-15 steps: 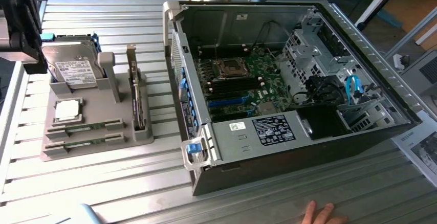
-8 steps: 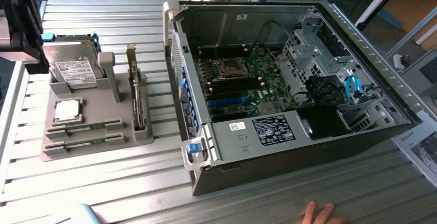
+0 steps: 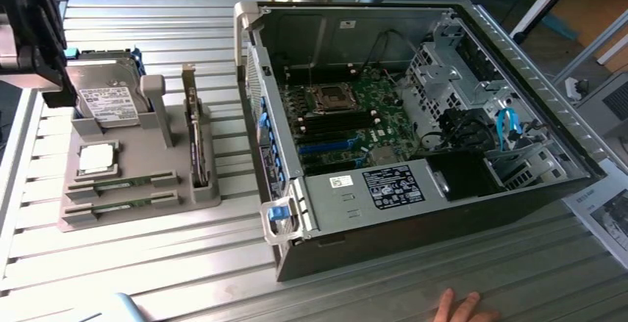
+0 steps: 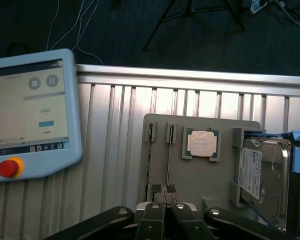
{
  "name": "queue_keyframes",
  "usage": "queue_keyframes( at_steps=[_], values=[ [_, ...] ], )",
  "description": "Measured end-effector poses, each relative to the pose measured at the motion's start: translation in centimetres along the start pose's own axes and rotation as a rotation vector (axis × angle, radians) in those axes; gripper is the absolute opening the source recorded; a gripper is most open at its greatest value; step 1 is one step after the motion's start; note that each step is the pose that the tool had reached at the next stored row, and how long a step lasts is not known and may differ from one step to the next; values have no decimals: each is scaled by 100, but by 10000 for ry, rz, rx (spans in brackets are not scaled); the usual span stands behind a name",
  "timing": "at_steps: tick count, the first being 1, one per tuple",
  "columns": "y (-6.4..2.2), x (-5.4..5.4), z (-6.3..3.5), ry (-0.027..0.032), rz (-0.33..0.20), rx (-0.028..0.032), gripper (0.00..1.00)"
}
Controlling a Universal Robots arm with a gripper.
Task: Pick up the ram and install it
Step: 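Pick up the ram and move it above insertion slot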
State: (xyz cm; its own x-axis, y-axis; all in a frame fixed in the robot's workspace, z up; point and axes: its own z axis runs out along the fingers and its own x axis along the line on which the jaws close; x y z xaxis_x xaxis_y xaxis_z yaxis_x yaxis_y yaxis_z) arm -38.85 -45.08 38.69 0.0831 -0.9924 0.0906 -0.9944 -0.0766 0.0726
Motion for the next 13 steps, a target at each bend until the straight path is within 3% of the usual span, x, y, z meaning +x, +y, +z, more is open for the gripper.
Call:
queue_keyframes(
  at_steps=[2, 3, 4, 7, 9, 11, 12, 13],
  values=[
    [4, -1, 0, 34, 12, 109, 11],
    [9, -2, 1, 73, 26, 229, 11],
    [11, -2, 1, 95, 35, 308, 11],
    [17, -2, 1, 142, 54, 492, 11],
    [19, -3, 1, 157, 62, 572, 11],
    [22, -3, 1, 175, 76, 708, 11],
    [22, -3, 2, 177, 80, 749, 11],
    [22, -3, 2, 178, 80, 753, 11]
  ],
)
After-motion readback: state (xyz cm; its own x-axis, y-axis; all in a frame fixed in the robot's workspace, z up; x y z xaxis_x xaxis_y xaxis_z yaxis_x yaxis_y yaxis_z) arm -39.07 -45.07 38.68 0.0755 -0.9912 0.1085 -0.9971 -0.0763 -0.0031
